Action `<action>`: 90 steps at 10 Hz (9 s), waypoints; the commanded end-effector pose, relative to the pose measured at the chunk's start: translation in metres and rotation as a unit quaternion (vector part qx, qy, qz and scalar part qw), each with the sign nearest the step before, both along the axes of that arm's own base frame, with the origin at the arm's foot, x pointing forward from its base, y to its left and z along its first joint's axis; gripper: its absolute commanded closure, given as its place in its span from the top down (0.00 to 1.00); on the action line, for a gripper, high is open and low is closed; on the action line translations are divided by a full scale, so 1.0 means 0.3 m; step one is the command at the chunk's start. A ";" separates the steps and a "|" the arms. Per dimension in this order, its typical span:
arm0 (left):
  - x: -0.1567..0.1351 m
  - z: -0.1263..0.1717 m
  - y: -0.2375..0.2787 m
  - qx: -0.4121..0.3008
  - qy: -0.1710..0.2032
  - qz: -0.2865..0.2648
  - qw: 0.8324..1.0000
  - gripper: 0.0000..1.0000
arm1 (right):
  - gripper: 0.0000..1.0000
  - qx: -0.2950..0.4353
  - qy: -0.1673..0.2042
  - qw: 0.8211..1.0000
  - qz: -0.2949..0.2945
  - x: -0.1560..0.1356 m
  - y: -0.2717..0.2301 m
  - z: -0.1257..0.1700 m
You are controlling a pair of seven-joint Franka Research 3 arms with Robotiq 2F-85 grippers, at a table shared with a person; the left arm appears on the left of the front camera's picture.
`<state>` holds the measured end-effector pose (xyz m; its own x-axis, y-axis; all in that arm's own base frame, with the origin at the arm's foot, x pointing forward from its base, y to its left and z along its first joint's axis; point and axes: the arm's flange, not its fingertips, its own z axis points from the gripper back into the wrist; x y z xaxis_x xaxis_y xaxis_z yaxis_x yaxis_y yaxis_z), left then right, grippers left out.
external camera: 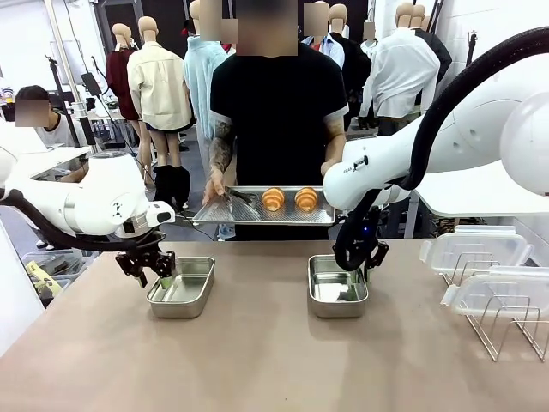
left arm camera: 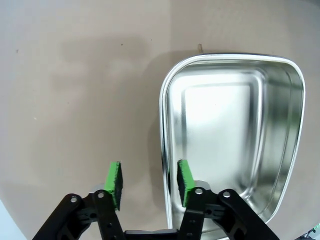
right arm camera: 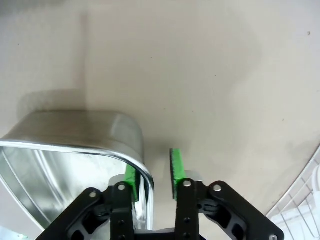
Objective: Place the bread in airtight containers.
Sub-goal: Lift both Airtight Container, then once an object is inside an Airtight Container , place the container in the center of the table.
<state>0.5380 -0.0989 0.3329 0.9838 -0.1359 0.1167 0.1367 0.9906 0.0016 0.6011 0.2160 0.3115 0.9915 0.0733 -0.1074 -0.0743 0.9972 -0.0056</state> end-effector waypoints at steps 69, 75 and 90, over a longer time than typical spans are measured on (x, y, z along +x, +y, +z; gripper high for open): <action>-0.143 0.396 -0.178 -0.033 -0.085 0.023 0.996 0.00 | 0.00 0.022 -0.057 0.998 -0.034 -0.084 0.011 0.394; -0.143 0.396 -0.178 -0.033 -0.085 0.023 0.996 0.00 | 0.00 0.022 -0.057 0.998 -0.034 -0.084 0.011 0.394; -0.143 0.396 -0.178 -0.033 -0.085 0.023 0.996 0.00 | 0.00 0.022 -0.057 0.998 -0.034 -0.084 0.011 0.394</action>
